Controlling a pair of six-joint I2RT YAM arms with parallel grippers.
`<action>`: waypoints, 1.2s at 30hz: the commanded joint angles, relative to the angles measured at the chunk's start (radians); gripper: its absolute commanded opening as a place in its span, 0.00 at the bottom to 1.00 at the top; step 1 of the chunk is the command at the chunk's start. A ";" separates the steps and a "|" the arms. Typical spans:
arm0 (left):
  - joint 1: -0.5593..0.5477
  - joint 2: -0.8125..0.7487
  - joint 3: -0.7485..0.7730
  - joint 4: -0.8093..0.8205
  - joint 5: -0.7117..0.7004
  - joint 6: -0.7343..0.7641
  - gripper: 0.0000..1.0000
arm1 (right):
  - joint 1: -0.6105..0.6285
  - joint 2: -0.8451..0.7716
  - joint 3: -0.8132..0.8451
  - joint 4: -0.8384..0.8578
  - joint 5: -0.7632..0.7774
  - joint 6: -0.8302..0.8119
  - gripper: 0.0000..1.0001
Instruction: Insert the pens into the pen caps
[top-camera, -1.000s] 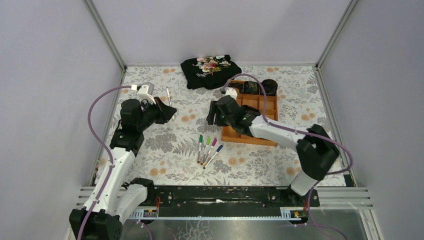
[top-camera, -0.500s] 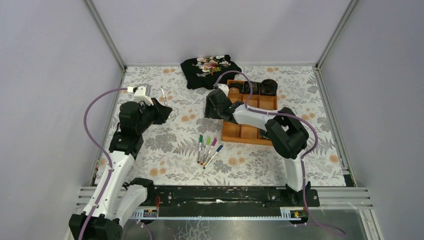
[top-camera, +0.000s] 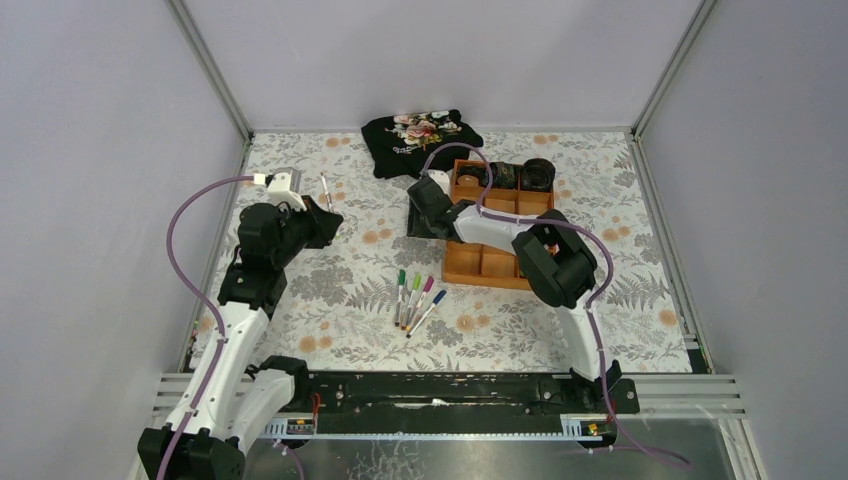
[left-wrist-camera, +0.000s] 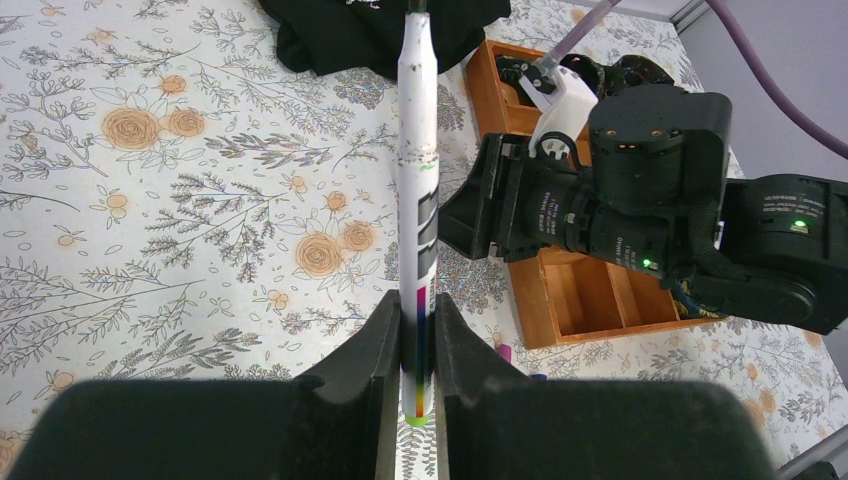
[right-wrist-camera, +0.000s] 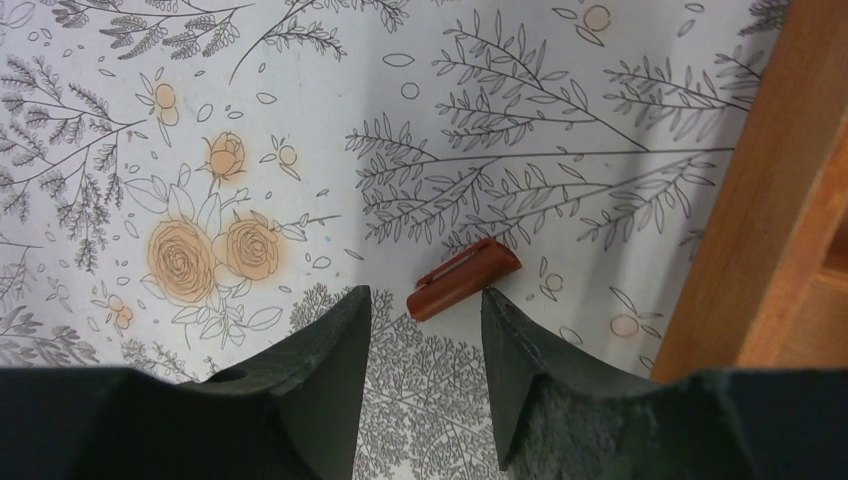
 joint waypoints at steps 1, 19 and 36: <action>0.005 -0.015 -0.012 0.044 -0.017 0.012 0.00 | -0.003 0.039 0.083 -0.029 0.029 -0.030 0.49; 0.005 -0.016 -0.013 0.049 -0.016 0.008 0.00 | 0.006 0.205 0.292 -0.275 0.073 -0.271 0.38; 0.001 -0.007 -0.029 0.068 0.058 -0.003 0.00 | 0.005 0.188 0.278 -0.313 -0.011 -0.253 0.00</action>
